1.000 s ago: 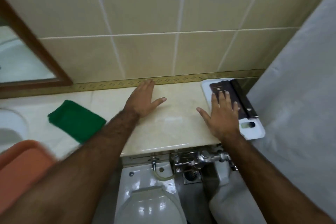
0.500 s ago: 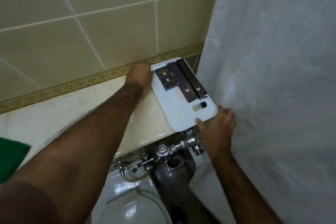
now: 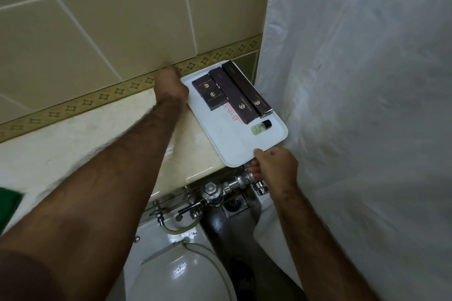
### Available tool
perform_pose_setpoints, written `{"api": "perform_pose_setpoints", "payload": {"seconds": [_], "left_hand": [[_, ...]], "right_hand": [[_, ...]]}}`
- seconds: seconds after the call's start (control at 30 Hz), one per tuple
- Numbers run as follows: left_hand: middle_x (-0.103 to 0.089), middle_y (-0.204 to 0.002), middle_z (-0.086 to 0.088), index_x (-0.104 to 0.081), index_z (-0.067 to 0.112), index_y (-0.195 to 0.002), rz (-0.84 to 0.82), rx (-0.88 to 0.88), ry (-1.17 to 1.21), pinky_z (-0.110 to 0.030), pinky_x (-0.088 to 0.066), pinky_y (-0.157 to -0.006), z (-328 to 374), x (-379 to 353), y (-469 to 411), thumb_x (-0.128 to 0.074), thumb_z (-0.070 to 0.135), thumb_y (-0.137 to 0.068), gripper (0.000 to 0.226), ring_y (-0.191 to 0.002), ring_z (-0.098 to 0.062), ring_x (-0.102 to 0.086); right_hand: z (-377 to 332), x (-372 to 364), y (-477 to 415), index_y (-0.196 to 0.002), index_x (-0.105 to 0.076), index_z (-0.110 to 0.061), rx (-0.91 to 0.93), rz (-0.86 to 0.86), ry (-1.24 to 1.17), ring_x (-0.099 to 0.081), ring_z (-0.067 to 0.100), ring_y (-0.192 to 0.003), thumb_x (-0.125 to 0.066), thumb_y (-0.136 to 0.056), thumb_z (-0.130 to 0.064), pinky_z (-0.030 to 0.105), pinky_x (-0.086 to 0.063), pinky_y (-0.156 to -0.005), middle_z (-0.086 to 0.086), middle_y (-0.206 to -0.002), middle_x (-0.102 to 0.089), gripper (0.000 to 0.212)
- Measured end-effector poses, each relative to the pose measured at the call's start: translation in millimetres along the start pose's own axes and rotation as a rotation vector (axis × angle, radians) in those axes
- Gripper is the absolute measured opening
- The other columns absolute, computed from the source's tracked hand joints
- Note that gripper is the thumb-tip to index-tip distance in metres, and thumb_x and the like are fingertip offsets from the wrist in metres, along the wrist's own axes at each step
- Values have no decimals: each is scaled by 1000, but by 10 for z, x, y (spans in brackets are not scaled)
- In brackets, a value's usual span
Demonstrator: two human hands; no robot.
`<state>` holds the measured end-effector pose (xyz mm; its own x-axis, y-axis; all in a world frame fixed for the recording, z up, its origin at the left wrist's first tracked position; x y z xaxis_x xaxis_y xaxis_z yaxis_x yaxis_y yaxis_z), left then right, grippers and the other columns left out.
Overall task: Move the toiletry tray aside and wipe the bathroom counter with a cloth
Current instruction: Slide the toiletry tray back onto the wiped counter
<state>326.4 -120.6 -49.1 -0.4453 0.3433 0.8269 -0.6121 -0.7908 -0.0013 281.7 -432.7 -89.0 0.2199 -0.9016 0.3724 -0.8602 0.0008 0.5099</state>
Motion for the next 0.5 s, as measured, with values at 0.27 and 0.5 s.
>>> {"api": "perform_pose_setpoints", "payload": {"seconds": [0.27,0.5], "left_hand": [[-77,-110,-12,-80,5,-109,-72,160,53,-31,-55,-85,-617,529,269,-77,17,-78,33,-103,-28,-70],[-76,-66,-5,-77,9,-73,-19,337,142,-31,-60,-83,-1559,1374,937,-74,17,-74,9,-73,-21,-76]], "right_hand": [[-329,172,-5,-68,-68,-9,143,22,251,-75,18,-50,-66,-90,-9,40,-67,-58,7,-57,-74,22],[-808,-343,83,-95,-77,2,385,-54,698,-72,38,-98,-62,-95,-23,36,-57,-87,20,-98,-77,30]]}}
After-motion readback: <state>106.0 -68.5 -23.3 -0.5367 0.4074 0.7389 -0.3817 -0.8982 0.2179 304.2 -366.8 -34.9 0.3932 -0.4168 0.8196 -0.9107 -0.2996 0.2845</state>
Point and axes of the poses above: each hand's wrist, its own y-axis away from the middle knuckle, its own x-axis out of the back of the hand, z = x × y, the point moved 4 cm from there along -y, towards the middle knuckle
